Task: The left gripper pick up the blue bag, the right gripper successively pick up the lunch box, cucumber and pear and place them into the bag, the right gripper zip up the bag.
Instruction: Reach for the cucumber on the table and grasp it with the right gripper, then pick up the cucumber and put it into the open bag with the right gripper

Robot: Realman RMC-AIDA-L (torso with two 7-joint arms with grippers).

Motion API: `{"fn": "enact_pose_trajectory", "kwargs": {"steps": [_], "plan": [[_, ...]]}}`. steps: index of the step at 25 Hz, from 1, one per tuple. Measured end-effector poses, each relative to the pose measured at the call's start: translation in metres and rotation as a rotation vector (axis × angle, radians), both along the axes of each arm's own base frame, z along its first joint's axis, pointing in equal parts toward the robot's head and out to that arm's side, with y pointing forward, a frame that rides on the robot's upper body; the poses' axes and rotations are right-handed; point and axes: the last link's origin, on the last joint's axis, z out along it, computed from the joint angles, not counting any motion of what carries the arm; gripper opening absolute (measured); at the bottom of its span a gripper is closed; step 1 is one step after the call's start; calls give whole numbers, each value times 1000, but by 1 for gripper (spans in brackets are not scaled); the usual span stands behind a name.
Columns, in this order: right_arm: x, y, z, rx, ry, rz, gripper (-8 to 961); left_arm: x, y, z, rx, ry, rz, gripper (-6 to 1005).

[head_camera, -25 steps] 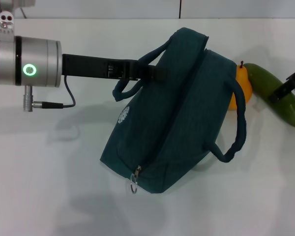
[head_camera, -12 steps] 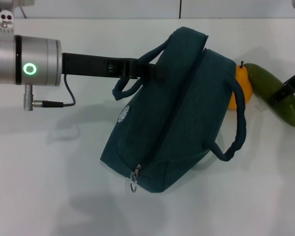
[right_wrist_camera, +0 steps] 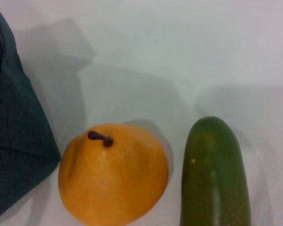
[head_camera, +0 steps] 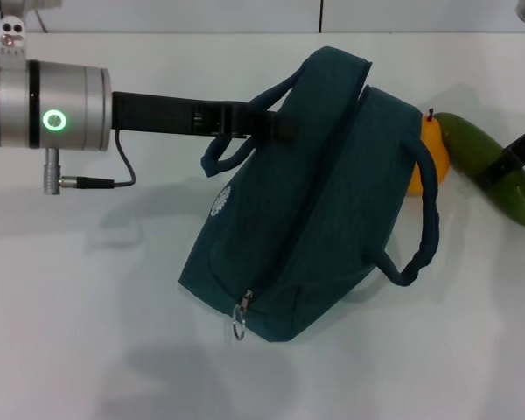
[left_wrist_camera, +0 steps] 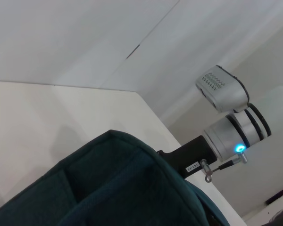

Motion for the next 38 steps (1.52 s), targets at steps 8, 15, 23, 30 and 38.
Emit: {"fn": "enact_pose_trajectory", "kwargs": {"steps": [8, 15, 23, 30, 38], "plan": [[-2, 1, -2, -7, -9, 10, 719, 2, 1, 0, 3, 1, -8, 58], [0, 0, -5, -6, -10, 7, 707, 3, 2, 0, 5, -2, -8, 59], [0, -1, -9, -12, -18, 13, 664, 3, 1, 0, 6, -35, -13, 59], [4, -3, -11, -16, -33, -1, 636, 1, 1, -1, 6, -37, -11, 59], [4, -1, 4, 30, -39, -28, 561, -1, -2, -1, 1, -38, -7, 60]]}}
